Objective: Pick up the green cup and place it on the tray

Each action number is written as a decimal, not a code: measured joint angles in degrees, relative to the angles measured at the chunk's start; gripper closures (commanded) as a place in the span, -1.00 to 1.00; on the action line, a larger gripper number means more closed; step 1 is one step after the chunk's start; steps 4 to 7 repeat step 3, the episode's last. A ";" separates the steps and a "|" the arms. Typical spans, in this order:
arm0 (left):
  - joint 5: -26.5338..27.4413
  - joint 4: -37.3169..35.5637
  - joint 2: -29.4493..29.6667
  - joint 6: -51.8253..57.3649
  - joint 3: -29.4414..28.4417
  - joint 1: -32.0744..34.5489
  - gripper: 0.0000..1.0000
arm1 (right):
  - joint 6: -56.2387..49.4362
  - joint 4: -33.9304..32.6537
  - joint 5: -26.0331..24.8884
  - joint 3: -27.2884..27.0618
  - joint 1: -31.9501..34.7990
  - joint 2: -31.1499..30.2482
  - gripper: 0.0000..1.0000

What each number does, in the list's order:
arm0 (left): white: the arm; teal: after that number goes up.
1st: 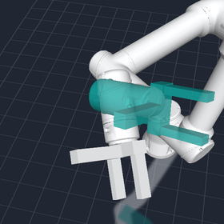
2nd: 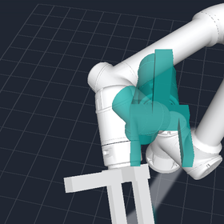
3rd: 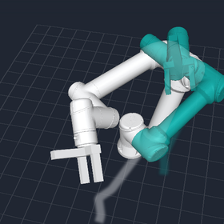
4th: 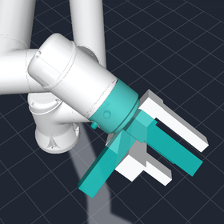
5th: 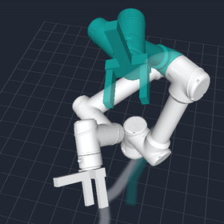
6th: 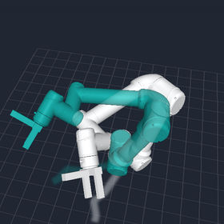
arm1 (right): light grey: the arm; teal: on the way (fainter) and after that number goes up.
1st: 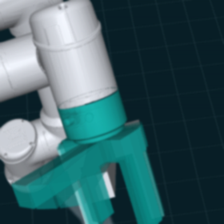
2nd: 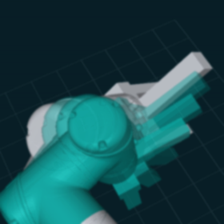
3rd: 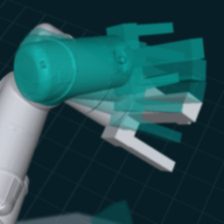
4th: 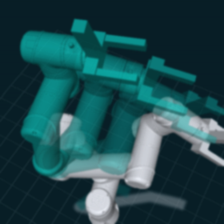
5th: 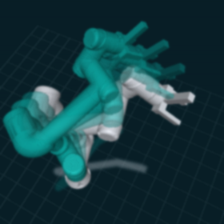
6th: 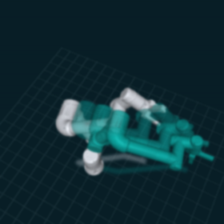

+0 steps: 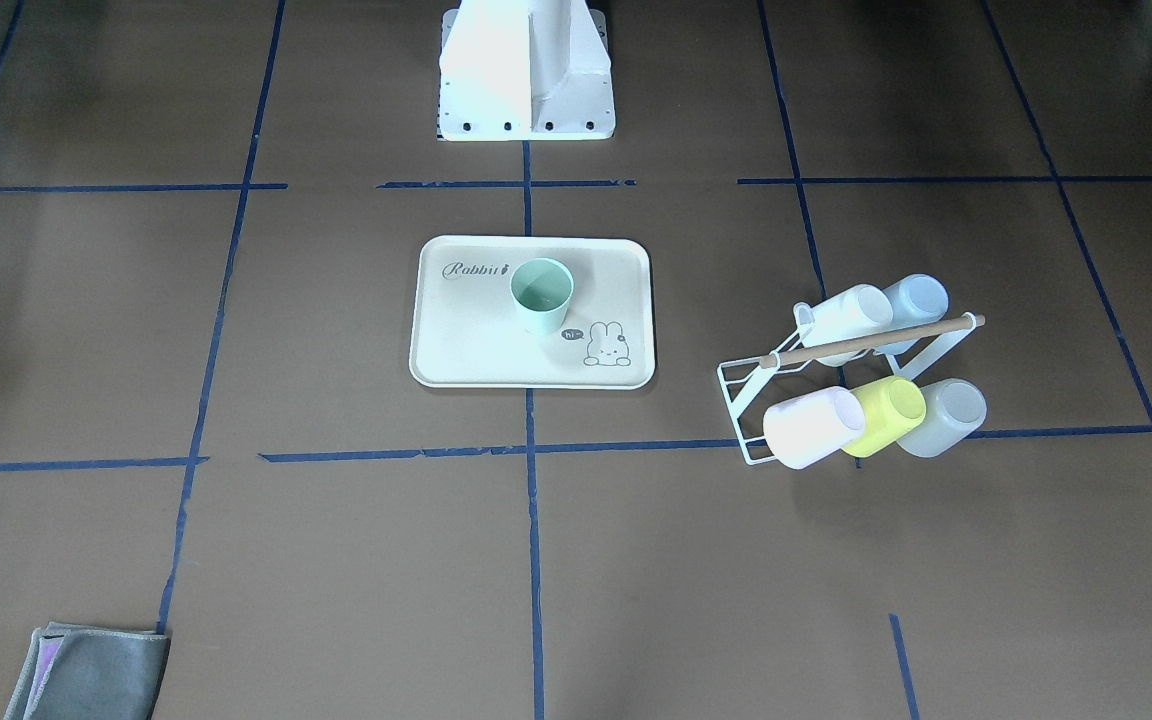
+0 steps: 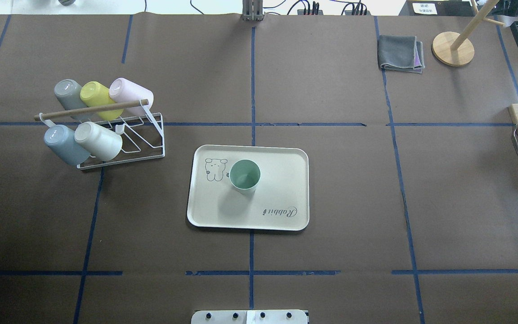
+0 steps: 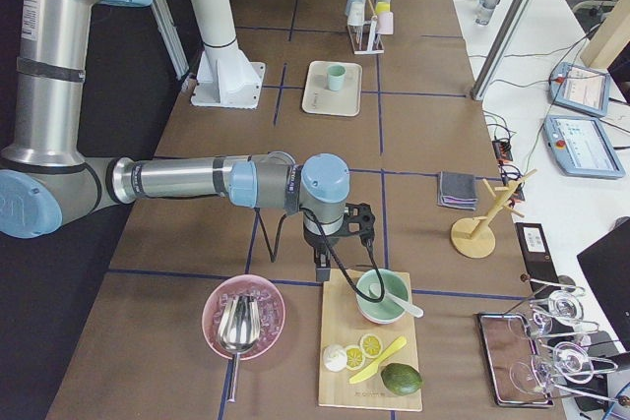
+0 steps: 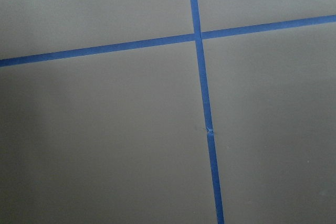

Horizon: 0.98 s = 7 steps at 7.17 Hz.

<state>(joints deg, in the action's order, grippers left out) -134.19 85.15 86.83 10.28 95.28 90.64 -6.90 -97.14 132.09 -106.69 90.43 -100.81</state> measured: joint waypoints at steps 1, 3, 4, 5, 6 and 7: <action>0.04 -0.04 -0.07 0.00 0.18 0.04 -1.00 | 0.09 -0.04 -0.01 0.09 -0.24 0.00 -0.99; 0.07 -0.12 -0.10 0.00 0.24 0.06 -1.00 | 0.61 -0.01 -0.02 0.21 -0.90 0.00 -1.00; 0.07 -0.12 -0.10 0.00 0.24 0.06 -1.00 | 0.61 -0.01 -0.02 0.21 -0.90 0.00 -1.00; 0.07 -0.12 -0.10 0.00 0.24 0.06 -1.00 | 0.61 -0.01 -0.02 0.21 -0.90 0.00 -1.00; 0.07 -0.12 -0.10 0.00 0.24 0.06 -1.00 | 0.61 -0.01 -0.02 0.21 -0.90 0.00 -1.00; 0.07 -0.12 -0.10 0.00 0.24 0.06 -1.00 | 0.61 -0.01 -0.02 0.21 -0.90 0.00 -1.00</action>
